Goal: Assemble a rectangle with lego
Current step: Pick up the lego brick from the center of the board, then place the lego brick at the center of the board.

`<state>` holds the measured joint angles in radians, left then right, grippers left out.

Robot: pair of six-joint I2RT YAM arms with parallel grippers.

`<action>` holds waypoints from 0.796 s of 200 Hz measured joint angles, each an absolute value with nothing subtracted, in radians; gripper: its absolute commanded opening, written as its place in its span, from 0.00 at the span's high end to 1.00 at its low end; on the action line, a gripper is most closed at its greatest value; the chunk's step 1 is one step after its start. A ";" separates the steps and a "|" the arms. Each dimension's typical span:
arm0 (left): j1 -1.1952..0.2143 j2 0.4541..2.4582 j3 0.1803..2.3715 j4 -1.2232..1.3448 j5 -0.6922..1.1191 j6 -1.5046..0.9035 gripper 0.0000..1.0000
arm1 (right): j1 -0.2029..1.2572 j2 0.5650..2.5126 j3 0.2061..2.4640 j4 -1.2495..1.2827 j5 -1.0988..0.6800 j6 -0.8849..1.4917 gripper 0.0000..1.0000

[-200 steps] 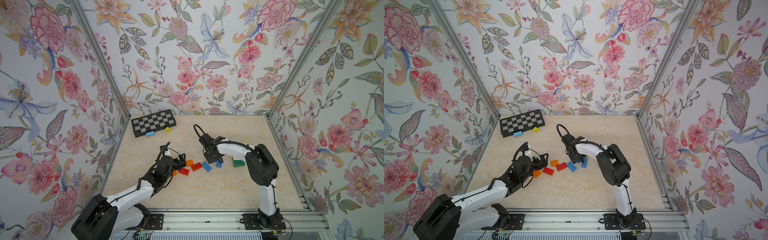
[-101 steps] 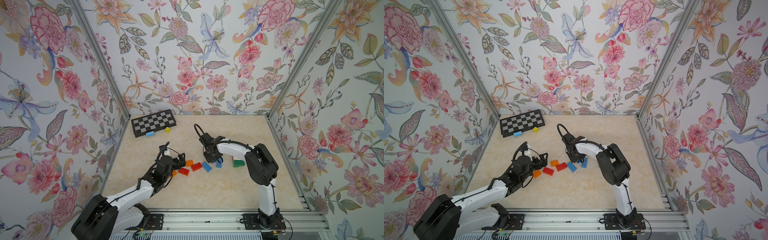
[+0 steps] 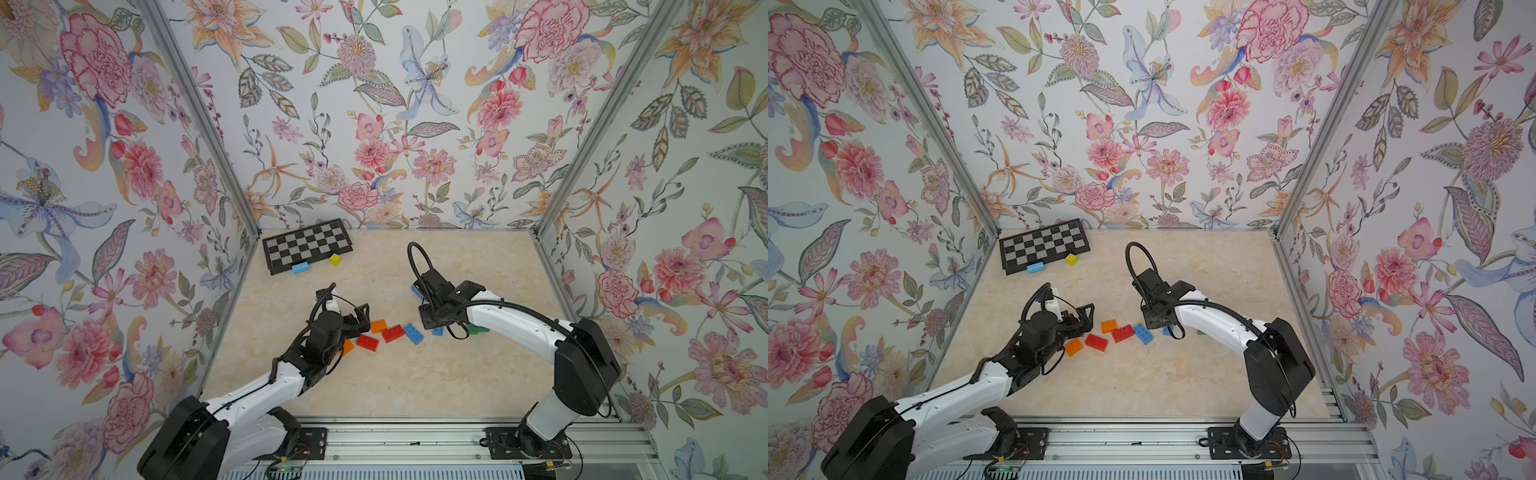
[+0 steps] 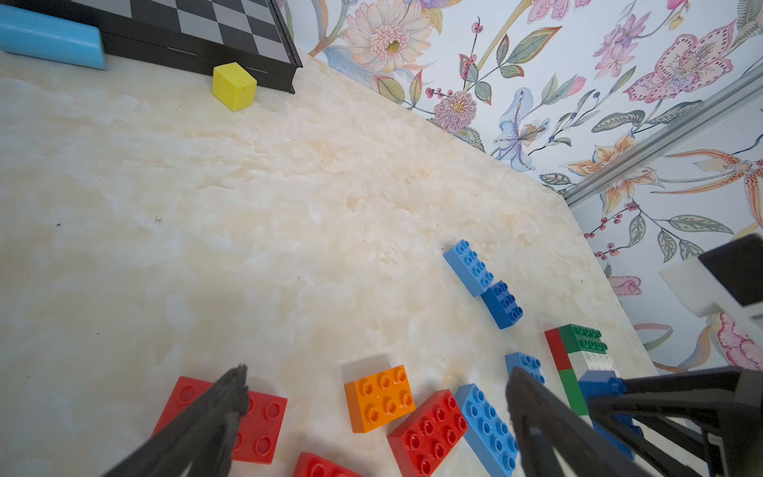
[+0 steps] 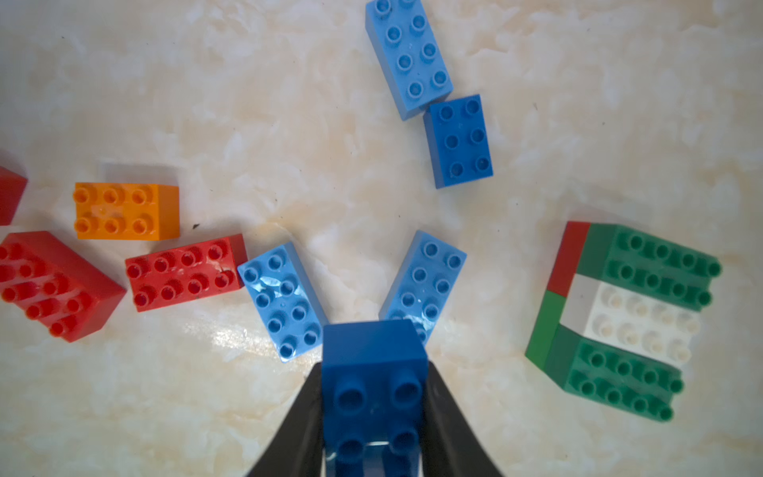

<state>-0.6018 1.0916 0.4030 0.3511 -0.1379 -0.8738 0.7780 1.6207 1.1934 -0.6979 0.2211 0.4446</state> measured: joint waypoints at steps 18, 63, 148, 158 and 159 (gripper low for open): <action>-0.602 1.088 0.403 0.350 -0.138 -0.870 0.01 | 0.807 1.591 1.098 -0.700 0.229 0.505 0.93; -0.602 1.088 0.403 0.343 -0.138 -0.870 0.01 | 0.860 1.589 0.933 -0.685 0.227 0.607 0.91; -0.602 1.088 0.403 0.343 -0.136 -0.870 0.01 | 0.848 1.614 0.894 -0.590 0.205 0.670 0.77; -0.602 1.088 0.403 0.343 -0.136 -0.870 0.01 | 0.846 1.617 0.895 -0.588 0.201 0.677 0.75; -0.602 1.088 0.403 0.343 -0.135 -0.870 0.01 | 0.846 1.617 0.895 -0.589 0.201 0.678 0.75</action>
<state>-0.6018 1.0882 0.4030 0.3428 -0.1352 -0.8703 0.8463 1.6165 0.8948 -0.5888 0.2012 0.6781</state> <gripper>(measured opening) 0.989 0.344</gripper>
